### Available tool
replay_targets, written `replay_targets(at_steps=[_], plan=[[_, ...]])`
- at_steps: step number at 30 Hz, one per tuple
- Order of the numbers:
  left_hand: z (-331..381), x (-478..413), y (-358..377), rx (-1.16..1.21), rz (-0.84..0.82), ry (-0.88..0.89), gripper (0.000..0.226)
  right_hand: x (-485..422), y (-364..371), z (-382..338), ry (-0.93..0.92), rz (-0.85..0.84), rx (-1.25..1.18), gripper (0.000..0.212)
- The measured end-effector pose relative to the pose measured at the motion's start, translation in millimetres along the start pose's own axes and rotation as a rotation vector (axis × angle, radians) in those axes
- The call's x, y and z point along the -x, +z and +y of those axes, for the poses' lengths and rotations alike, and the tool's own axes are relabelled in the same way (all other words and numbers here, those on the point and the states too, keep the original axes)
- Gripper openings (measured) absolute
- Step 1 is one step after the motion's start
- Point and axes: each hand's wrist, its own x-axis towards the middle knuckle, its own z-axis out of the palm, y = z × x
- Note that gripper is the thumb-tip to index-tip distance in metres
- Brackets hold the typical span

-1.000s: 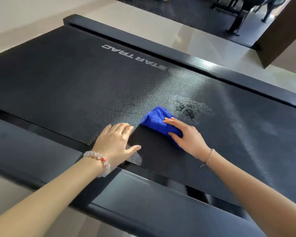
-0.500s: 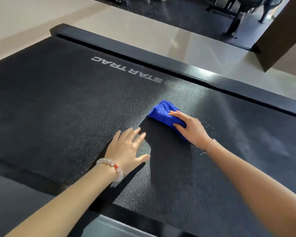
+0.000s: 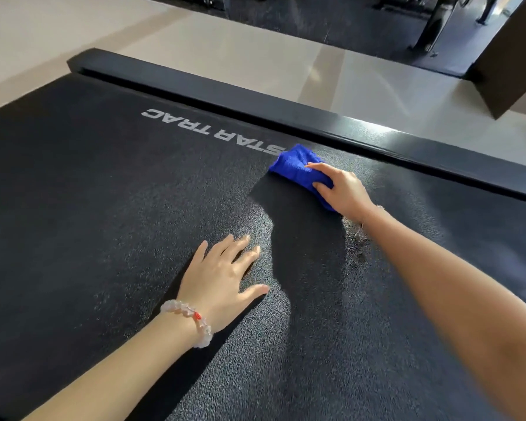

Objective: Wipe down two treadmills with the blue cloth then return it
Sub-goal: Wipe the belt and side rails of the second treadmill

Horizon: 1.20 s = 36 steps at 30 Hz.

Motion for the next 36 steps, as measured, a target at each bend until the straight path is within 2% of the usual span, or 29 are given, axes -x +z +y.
replay_targets(at_steps=[3, 6, 7, 12, 22, 27, 31, 36], plan=[[0, -6, -8, -0.003, 0.035, -0.001, 0.097, -19, 0, 8, 0.031, 0.003, 0.005, 0.043], [1, -19, -15, -0.007, 0.029, 0.032, 0.070, -32, 0, 14, 0.050, -0.001, 0.002, 0.043], [3, -23, -15, -0.016, 0.012, 0.045, 0.069, -36, 0, 16, 0.049, 0.000, 0.003, 0.043], [11, -30, -6, -0.066, -0.077, 0.067, 0.072, -57, -2, 23, 0.088, 0.024, 0.022, 0.044], [10, -28, -5, -0.079, -0.067, 0.049, 0.074, -71, -20, 52, 0.116, 0.018, 0.098, 0.043], [9, -31, -2, -0.086, -0.074, 0.057, 0.090, -57, -26, 60, 0.147, 0.035, 0.056, 0.044], [9, -31, -5, -0.075, -0.084, 0.044, 0.075, -42, -25, 54, 0.164, 0.067, 0.015, 0.044], [8, -34, -4, -0.052, -0.110, 0.043, 0.077, -16, -32, 53, 0.147, 0.030, 0.030, 0.044]])
